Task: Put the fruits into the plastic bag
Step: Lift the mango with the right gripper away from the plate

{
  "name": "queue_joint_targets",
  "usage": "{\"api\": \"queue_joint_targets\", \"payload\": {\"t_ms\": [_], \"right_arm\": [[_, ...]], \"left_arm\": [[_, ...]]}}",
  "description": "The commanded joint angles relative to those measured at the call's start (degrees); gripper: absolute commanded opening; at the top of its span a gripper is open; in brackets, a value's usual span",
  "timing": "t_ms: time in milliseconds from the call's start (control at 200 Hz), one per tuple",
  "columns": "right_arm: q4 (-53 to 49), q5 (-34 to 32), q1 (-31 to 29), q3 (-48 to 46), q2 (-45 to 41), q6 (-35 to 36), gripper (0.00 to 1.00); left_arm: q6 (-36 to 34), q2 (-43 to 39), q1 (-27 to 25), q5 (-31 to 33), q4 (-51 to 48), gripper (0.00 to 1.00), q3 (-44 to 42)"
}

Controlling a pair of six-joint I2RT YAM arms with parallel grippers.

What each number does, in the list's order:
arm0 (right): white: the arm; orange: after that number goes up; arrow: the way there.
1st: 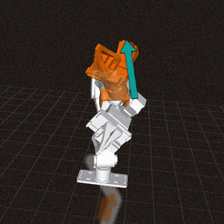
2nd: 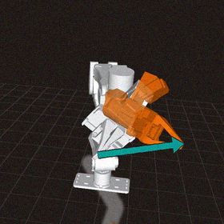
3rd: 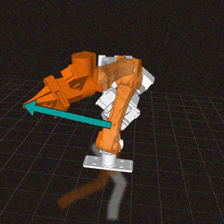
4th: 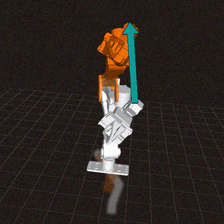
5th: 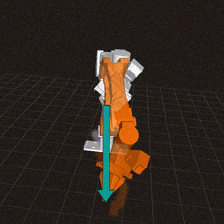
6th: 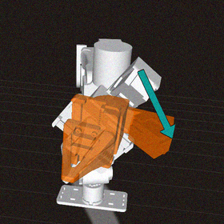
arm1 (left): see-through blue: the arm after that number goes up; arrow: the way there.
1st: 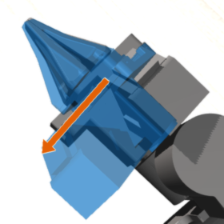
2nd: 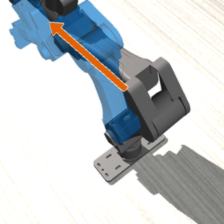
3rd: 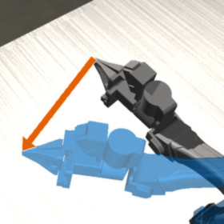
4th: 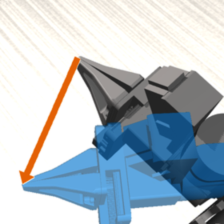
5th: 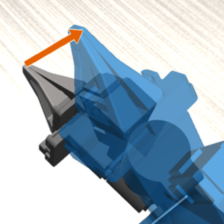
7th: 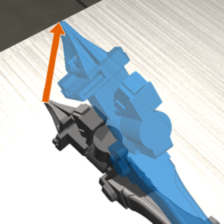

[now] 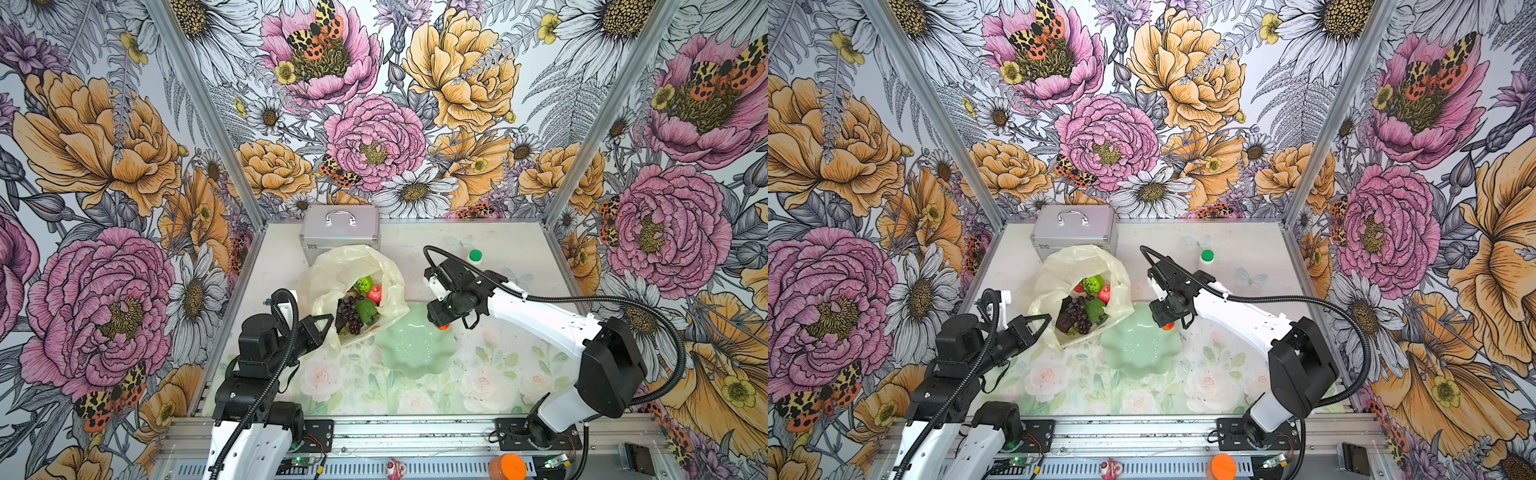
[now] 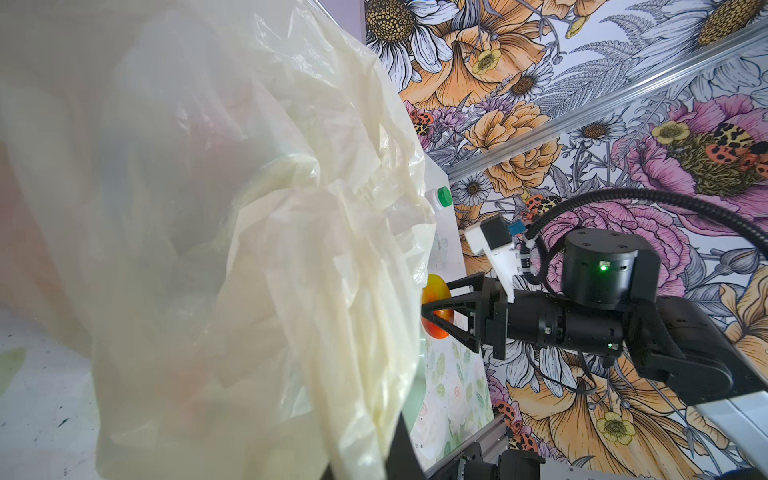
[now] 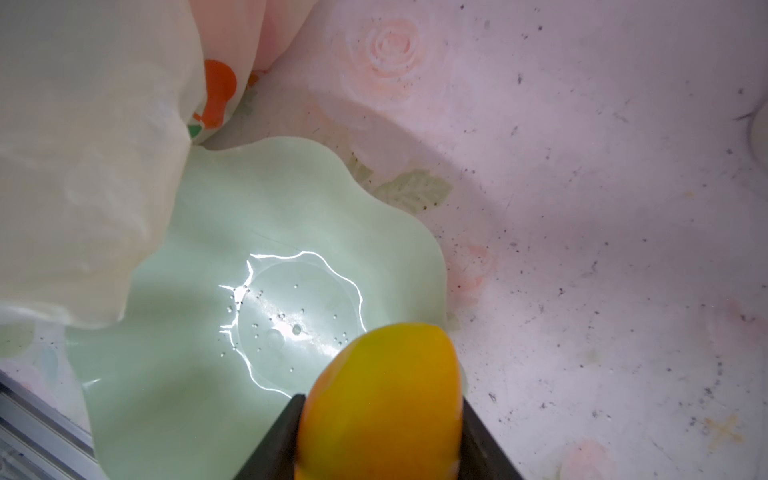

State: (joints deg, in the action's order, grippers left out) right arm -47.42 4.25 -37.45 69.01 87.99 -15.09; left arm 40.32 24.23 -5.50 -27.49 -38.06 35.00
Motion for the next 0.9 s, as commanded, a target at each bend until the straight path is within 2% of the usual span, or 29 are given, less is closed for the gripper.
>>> {"api": "queue_joint_targets", "payload": {"t_ms": [0,285,640,896], "right_arm": [[0.9,1.6,1.1,0.1,-3.5,-1.9,0.42],[0.9,3.5,3.6,2.9,-8.0,-4.2,0.42],[1.0,4.8,5.4,7.4,-9.2,-7.2,0.41],[5.2,4.8,6.1,7.8,-11.4,-11.4,0.41]], "left_arm": [[-0.4,-0.8,-0.4,0.7,1.1,0.0,-0.6],[-0.4,-0.8,-0.6,0.7,1.1,0.0,-0.6],[-0.4,-0.9,-0.7,0.7,1.1,0.0,-0.6],[-0.4,-0.8,-0.8,0.6,1.1,0.0,-0.6]]}}
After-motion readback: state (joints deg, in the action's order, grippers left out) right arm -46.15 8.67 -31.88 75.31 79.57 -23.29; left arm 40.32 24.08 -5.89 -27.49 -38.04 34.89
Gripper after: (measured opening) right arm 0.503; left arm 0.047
